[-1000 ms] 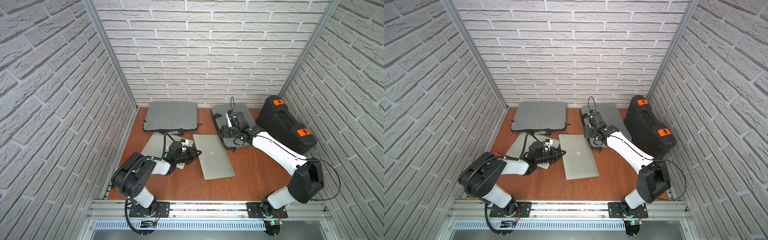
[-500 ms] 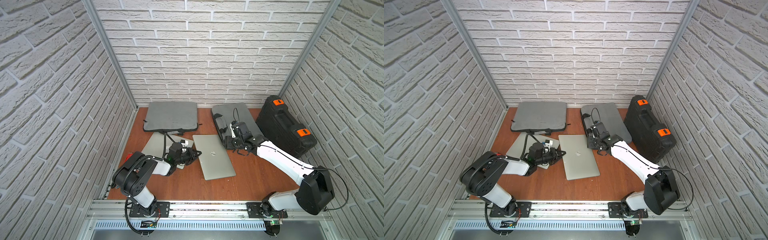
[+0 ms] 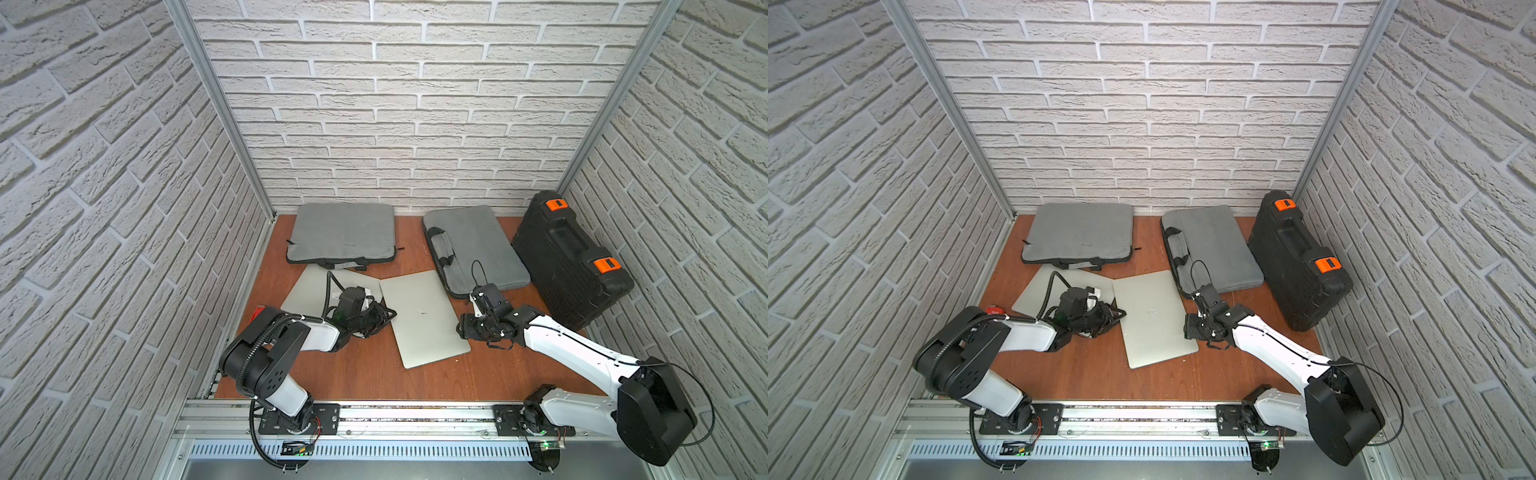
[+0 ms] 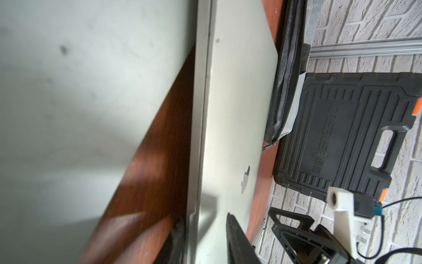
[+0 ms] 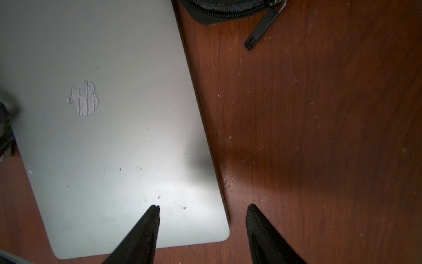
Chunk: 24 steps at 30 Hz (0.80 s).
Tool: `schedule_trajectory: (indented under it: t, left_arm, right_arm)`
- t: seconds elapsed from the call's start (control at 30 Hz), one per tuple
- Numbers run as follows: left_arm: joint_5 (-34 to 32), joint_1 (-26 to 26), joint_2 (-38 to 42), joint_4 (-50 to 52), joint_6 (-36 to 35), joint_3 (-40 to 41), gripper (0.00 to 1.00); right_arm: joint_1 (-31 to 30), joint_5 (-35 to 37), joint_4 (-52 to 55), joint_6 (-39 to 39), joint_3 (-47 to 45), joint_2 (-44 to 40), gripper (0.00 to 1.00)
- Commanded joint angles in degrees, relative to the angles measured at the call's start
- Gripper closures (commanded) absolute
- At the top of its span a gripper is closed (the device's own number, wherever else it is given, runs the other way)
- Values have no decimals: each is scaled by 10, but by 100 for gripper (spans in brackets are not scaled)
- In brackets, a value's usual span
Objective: Open the zippered laptop bag and take out the laptop
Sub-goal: Place the laptop at the center of the board.
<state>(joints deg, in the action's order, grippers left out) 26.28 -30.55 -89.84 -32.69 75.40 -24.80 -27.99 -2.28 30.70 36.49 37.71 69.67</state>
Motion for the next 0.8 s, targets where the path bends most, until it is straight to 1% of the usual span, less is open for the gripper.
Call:
schedule_trajectory:
  t: [0.0,0.23,0.5,0.77]
  left_arm:
    - [-2,-2,7,-36,-10,-11,67]
    - [-3,-3,-6,-35,-14,-20,64]
    - [-2,-2,-36,-41,-16,-37,63]
    - [9,1,-58,-20,-36,-68,62]
  right_arm:
    - [-2,-23,-43,14,-14,7,37]
    - [-3,-49,-84,17,-35,40,38]
    - [-12,-62,-110,28,-54,53,40]
    - [-42,-71,-130,48,-59,64,43]
